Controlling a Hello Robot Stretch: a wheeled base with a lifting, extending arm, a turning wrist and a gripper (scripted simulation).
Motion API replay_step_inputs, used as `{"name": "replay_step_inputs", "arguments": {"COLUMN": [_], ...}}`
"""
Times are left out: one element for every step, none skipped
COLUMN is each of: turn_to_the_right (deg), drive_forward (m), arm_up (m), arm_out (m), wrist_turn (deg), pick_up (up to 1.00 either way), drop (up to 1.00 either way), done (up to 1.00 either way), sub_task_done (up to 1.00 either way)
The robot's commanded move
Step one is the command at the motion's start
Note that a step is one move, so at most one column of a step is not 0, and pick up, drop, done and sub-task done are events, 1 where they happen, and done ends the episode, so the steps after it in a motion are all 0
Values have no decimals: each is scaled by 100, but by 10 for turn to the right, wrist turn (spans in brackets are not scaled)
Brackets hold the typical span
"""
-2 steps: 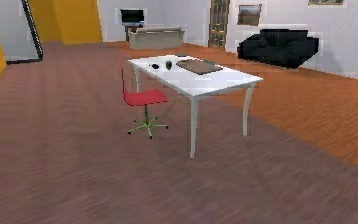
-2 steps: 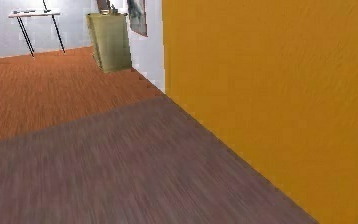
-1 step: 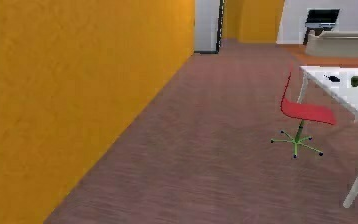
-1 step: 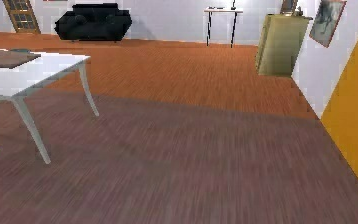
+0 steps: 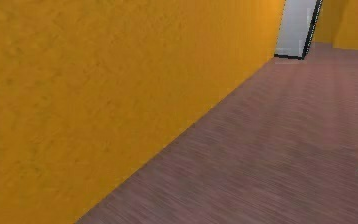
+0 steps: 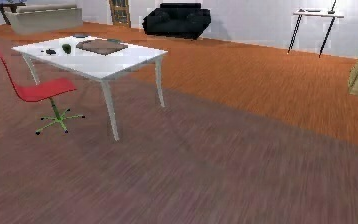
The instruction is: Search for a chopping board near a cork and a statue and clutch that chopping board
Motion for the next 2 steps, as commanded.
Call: {"name": "replay_step_inputs", "arguments": {"turn_to_the_right": [0, 450], "drive_forward": [5, 0], "arm_up": [0, 0], "arm_out": [0, 0], "wrist_turn": [0, 0], "pick_up": [0, 0], "drop": [0, 0], "done": [0, 0], "sub_task_done": [0, 0]}}
